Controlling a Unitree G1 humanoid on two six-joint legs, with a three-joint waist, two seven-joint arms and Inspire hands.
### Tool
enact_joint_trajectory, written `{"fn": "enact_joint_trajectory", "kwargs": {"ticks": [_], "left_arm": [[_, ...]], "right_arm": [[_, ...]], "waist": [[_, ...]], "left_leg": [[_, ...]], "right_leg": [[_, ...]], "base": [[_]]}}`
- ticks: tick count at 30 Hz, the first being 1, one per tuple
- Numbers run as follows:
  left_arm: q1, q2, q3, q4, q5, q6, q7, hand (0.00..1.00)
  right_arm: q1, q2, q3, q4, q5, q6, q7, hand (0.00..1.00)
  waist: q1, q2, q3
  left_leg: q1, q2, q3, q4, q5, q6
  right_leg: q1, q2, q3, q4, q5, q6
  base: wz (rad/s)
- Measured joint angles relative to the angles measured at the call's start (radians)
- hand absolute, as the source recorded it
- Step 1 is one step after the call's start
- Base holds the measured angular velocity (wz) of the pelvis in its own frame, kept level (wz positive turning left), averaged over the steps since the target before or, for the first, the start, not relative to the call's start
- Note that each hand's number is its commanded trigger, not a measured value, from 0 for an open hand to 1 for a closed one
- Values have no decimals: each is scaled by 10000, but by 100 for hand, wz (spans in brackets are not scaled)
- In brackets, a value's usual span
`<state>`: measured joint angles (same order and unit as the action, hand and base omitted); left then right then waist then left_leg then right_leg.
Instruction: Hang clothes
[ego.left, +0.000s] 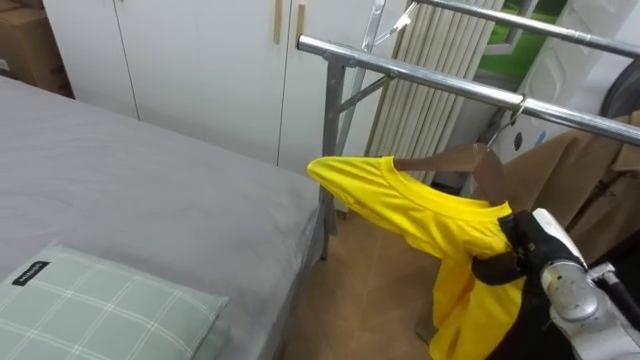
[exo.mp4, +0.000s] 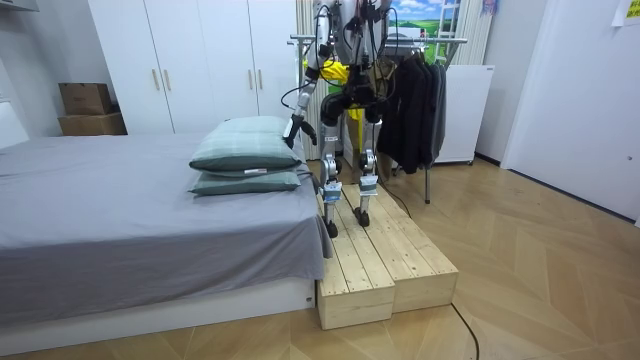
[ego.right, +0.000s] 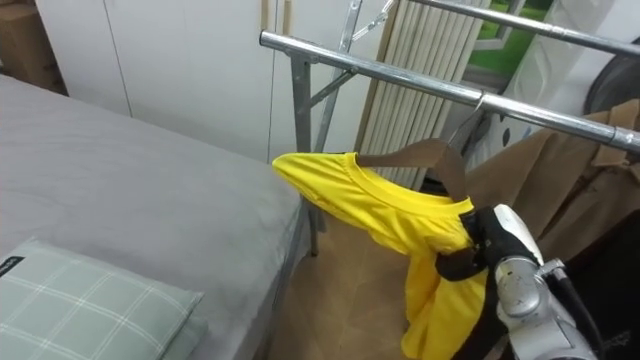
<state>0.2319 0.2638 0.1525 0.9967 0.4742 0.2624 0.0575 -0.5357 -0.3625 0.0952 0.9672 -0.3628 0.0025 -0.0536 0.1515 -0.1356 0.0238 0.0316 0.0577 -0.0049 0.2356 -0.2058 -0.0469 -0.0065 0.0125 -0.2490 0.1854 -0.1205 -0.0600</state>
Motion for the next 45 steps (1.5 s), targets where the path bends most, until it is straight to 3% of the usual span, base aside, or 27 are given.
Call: {"fn": "enact_joint_trajectory", "kwargs": {"ticks": [9,45], "left_arm": [[-48,-2,-84,-87,0,2,0,0],[-43,-96,-107,-455,-10,1,-4,0]], "right_arm": [[14,58,415,26,-1125,12,-9,0],[161,51,379,5,-1213,-10,-194,0]], "waist": [[240,28,18],[263,186,18]], "left_leg": [[78,2,12,-64,0,-1],[291,17,47,-139,-2,-1]], "right_leg": [[69,7,7,-18,1,-1],[255,28,50,-29,1,-1]], "base": [[0],[0]]}}
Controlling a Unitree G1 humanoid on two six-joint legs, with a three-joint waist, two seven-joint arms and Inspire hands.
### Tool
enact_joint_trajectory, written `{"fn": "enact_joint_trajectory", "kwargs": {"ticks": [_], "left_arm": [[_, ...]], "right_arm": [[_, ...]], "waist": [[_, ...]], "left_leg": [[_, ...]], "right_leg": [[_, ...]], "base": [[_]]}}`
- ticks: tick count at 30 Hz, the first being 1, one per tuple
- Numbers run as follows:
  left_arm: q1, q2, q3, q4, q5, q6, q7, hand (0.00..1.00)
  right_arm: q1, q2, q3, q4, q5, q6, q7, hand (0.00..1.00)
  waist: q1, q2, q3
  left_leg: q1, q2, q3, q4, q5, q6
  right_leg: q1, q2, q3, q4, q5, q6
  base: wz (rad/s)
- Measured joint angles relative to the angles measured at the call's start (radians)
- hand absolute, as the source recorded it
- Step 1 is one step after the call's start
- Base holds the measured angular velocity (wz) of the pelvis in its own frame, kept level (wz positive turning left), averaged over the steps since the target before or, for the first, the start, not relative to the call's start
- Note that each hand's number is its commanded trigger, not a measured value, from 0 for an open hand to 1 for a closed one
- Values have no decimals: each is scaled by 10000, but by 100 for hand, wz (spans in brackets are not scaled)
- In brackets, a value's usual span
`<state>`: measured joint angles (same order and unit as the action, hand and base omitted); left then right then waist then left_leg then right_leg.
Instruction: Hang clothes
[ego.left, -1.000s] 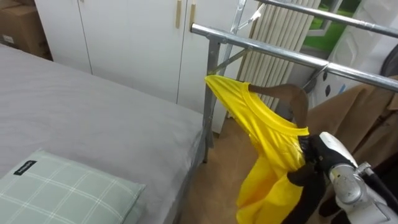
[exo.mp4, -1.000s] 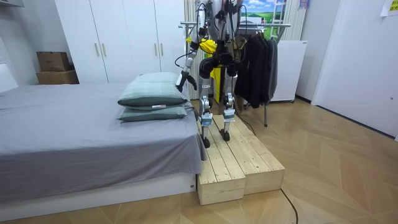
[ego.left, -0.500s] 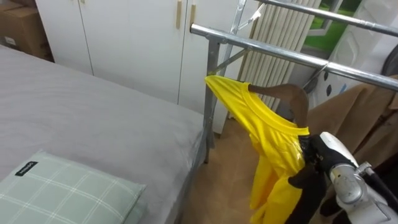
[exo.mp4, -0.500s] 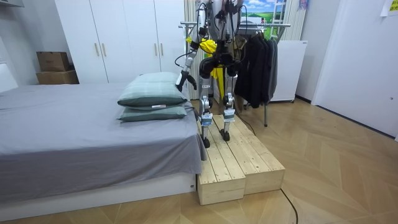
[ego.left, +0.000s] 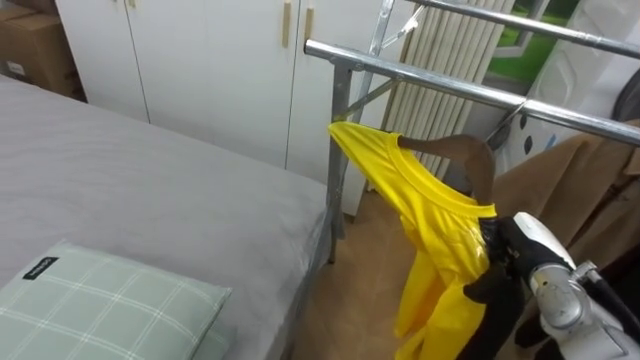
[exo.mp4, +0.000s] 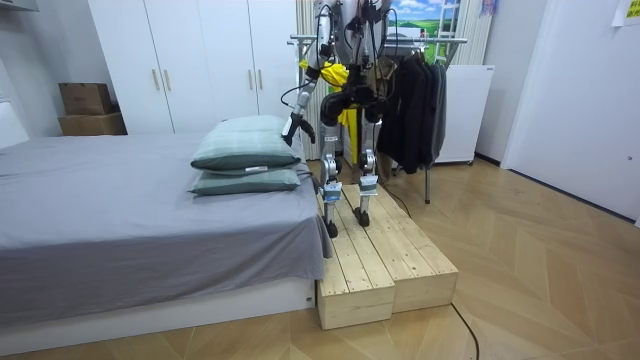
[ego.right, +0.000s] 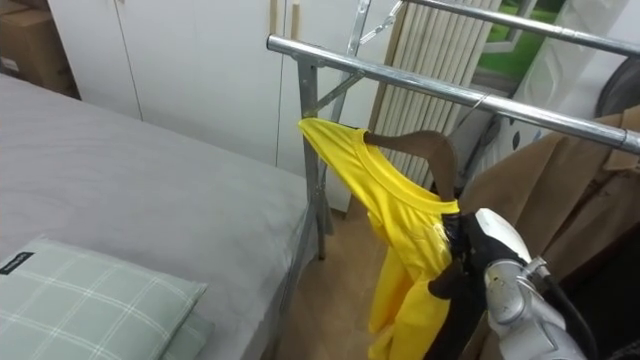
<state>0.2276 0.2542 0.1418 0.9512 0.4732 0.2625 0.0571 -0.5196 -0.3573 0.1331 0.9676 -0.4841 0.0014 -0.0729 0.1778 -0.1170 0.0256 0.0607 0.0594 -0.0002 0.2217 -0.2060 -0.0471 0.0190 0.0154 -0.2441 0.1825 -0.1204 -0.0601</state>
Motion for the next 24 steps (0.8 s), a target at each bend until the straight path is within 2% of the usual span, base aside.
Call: {"fn": "enact_joint_trajectory", "kwargs": {"ticks": [7,11,18,20,24], "left_arm": [[-2,-14,-173,-103,-2,-1,0,0],[-2,-37,-172,-104,-2,0,-1,0],[15,-67,-151,-110,-2,0,-263,0],[16,-67,-23,-129,-3,0,-301,0],[36,-140,106,-140,-104,0,-285,0]], "right_arm": [[14,-2,-26,-14,-4,-4,-111,0],[89,-16,-329,-311,-11,-4,-101,0],[150,-237,-609,-430,-155,-84,274,0],[149,-318,-788,-515,157,-63,333,0],[149,-571,-1037,-1488,1590,14,327,0]], "waist": [[-22,8,-24],[-75,6,-40],[-374,36,-77],[-400,29,-106],[-684,48,-147]], "left_leg": [[13,-2,16,-4,-1,0],[-37,4,95,-17,0,1],[-176,-30,127,9,4,3],[-230,-28,226,7,5,2],[-321,-19,376,32,19,12]], "right_leg": [[-5,-6,3,24,-2,3],[-100,-43,89,26,-2,3],[-262,-103,124,77,35,16],[-381,-103,209,156,34,17],[-505,-104,349,232,61,15]], "base": [[0],[-7],[-1],[-11],[-11]]}}
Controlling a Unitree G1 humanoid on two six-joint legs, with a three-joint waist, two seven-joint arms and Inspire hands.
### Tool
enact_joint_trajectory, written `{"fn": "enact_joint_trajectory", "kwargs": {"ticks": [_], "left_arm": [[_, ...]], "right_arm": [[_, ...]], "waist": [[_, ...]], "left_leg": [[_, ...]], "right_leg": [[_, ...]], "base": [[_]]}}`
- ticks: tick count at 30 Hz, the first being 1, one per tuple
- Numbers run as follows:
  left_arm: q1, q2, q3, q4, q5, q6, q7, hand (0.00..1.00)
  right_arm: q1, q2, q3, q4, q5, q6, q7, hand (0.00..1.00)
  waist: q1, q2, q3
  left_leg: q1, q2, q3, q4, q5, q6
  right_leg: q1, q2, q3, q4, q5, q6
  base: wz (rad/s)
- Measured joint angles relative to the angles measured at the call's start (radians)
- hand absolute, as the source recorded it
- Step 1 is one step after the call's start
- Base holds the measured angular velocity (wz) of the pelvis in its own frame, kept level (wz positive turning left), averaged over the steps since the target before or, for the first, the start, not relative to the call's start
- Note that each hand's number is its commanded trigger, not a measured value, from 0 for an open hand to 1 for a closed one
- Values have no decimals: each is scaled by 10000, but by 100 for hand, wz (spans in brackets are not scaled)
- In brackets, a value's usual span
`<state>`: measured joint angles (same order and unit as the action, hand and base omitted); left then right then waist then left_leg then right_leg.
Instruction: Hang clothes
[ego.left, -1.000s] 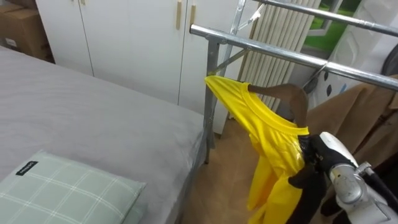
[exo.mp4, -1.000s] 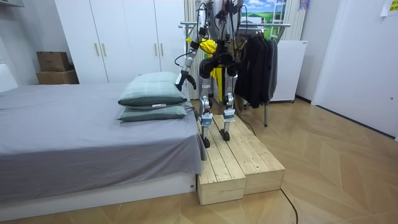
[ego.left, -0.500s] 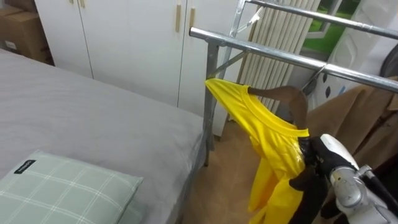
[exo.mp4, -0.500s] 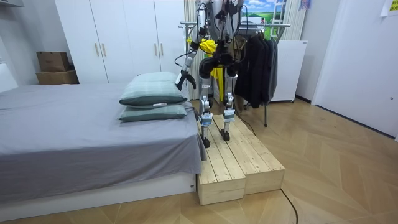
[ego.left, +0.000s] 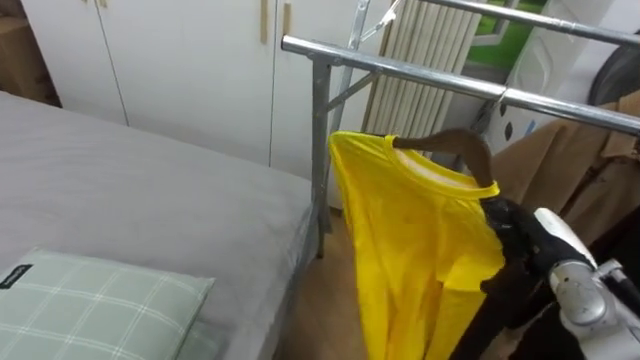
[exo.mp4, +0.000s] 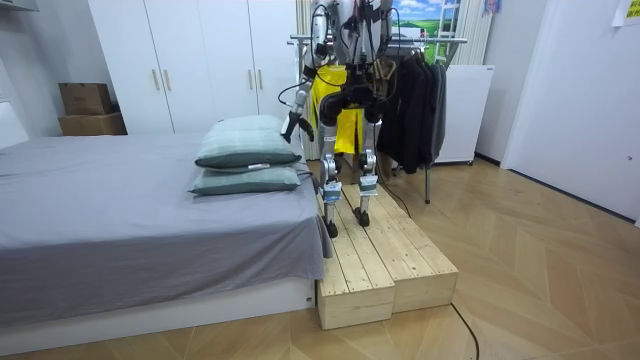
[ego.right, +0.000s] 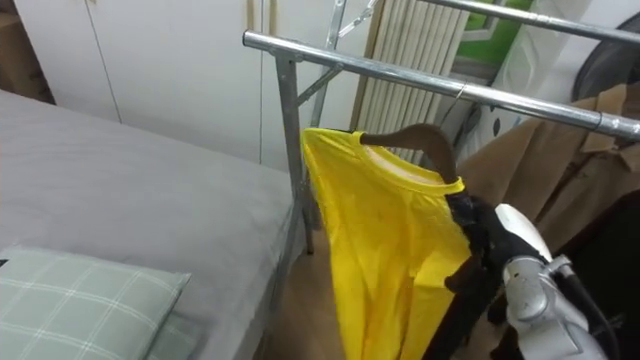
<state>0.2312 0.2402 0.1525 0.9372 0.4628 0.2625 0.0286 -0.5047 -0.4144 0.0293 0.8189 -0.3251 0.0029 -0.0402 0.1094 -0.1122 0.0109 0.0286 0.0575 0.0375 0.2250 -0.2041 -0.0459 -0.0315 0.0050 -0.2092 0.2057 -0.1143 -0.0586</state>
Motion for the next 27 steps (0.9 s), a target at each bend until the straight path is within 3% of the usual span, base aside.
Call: {"fn": "enact_joint_trajectory", "kwargs": {"ticks": [8,21,27], "left_arm": [[9,-228,116,-2,-8,-2,27,0],[7,-311,112,-31,-3,-4,23,0],[6,-312,-11,-51,-373,-9,204,0]], "right_arm": [[155,-12,-678,-950,2004,-12,-24,0],[162,-8,-767,-1279,3857,-51,-114,0],[761,-10,-745,-2359,5019,-120,-142,0]], "waist": [[-257,172,-77],[-284,266,-51],[-330,262,-49]], "left_leg": [[93,-4,111,48,-1,1],[256,43,387,-229,51,30],[254,41,437,-303,50,29]], "right_leg": [[-27,-4,138,-7,18,12],[-62,85,381,-31,64,-25],[-121,96,446,-102,74,-2]], "base": [[-5],[-6],[-2]]}}
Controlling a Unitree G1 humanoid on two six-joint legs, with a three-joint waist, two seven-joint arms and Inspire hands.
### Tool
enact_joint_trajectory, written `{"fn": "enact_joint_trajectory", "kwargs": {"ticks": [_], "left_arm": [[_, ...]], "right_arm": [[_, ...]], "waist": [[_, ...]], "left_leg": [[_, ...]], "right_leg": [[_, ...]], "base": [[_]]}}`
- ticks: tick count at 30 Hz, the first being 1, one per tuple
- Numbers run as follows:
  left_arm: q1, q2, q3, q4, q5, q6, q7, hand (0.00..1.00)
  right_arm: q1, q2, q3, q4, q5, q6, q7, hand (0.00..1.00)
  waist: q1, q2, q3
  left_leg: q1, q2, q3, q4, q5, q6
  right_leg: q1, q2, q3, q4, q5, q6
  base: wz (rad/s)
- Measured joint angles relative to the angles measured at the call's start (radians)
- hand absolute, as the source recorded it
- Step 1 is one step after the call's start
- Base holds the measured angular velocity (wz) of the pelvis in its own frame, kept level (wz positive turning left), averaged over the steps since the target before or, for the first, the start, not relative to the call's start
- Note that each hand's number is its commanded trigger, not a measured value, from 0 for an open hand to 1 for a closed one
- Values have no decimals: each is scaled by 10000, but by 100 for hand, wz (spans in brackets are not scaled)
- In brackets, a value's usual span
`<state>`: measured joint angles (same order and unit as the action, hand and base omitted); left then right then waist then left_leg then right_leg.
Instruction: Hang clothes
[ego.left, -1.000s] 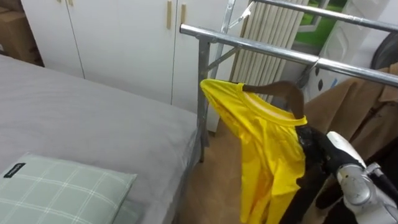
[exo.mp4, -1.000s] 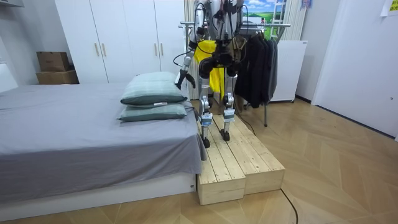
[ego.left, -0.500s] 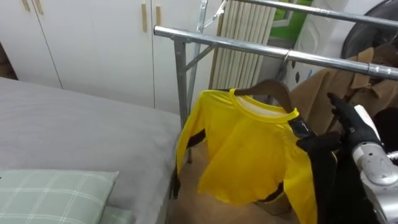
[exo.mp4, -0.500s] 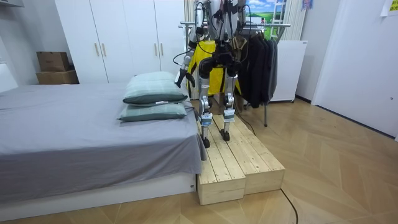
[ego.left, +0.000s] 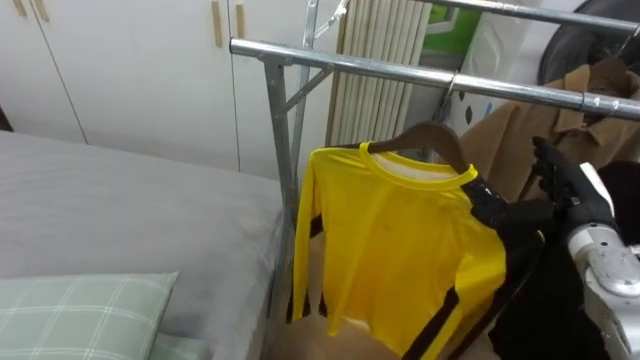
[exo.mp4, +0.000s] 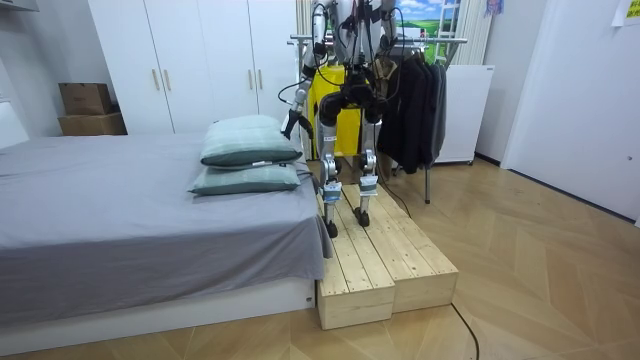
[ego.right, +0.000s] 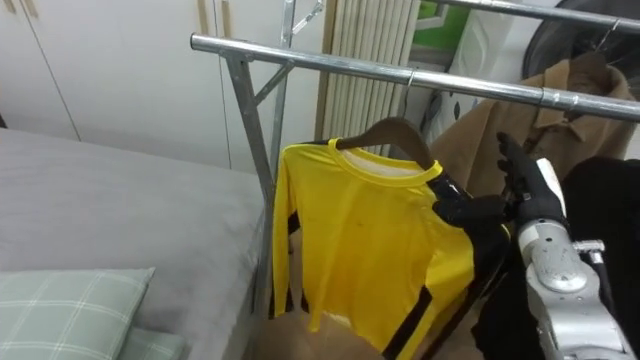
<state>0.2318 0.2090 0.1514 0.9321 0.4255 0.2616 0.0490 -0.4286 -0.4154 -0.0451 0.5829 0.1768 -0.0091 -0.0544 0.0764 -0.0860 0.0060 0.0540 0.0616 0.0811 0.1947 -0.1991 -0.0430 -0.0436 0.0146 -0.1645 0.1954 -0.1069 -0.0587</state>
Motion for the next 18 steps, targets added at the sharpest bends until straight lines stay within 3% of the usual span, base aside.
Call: {"fn": "enact_joint_trajectory", "kwargs": {"ticks": [5,14,18], "left_arm": [[0,-2,-85,-1,-10,-10,86,0],[5,-64,42,-37,-11,-102,138,0],[19,-87,51,-41,-11,-294,242,0]], "right_arm": [[154,0,-19,-154,393,-134,-3,0],[1675,-7,-454,-1905,620,-353,-382,0],[2087,-6,-739,-2207,536,-378,-349,0]], "waist": [[-28,16,11],[-252,14,13],[-602,15,16]], "left_leg": [[-7,17,22,-48,0,0],[-73,21,184,-67,0,0],[-72,21,253,-94,-1,-1]], "right_leg": [[-10,45,70,-88,28,19],[-155,67,251,-78,29,20],[-197,61,285,-75,34,38]], "base": [[0],[-5],[-2]]}}
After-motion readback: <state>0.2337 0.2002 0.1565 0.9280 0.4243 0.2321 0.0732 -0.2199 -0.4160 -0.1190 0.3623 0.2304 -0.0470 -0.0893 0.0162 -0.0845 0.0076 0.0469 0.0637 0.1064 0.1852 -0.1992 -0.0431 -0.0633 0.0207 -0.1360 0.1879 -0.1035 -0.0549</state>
